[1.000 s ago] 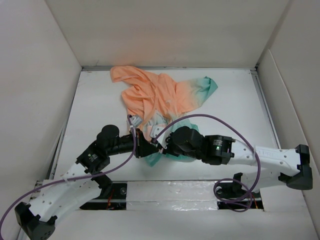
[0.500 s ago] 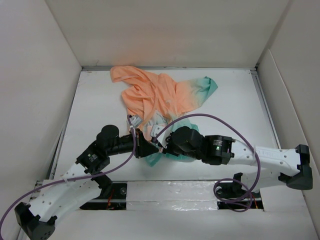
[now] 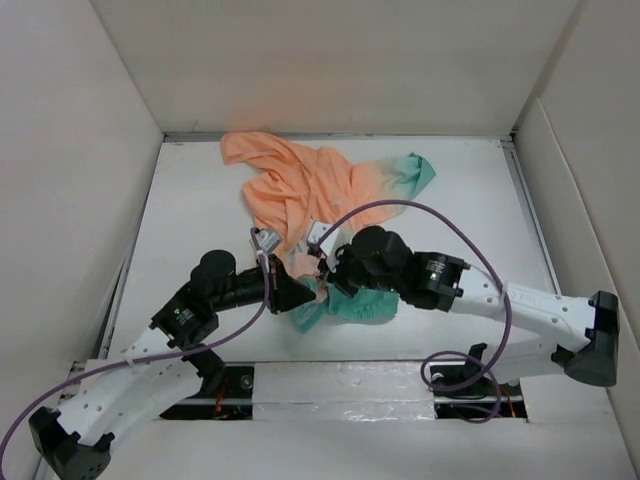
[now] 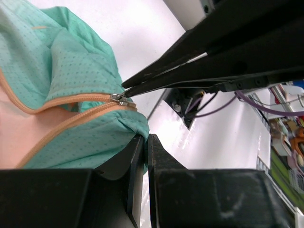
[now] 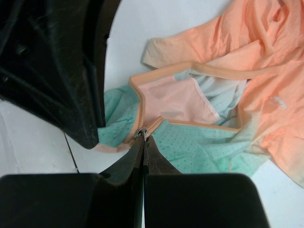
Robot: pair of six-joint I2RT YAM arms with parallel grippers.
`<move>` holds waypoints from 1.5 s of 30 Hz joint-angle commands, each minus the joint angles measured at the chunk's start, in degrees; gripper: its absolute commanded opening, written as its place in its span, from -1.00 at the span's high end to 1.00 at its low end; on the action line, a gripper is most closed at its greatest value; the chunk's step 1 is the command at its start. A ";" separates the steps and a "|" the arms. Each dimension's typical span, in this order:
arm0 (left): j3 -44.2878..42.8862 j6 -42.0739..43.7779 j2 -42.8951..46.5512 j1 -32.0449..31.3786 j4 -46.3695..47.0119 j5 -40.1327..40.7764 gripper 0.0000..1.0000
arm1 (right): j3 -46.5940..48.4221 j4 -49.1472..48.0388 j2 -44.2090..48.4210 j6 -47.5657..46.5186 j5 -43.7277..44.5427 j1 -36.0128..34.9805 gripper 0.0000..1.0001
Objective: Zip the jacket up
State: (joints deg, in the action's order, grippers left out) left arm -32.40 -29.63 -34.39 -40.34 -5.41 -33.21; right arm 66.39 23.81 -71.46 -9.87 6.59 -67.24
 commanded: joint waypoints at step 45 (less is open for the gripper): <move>-37.65 11.52 16.63 -0.44 -25.27 46.82 1.00 | 60.34 -11.25 -36.47 18.21 10.20 71.02 1.00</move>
State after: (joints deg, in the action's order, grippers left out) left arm -66.37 -18.39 -21.19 -40.62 -31.90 5.74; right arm 122.48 14.04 -106.87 9.47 5.67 -1.78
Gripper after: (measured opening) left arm 0.024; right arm 0.009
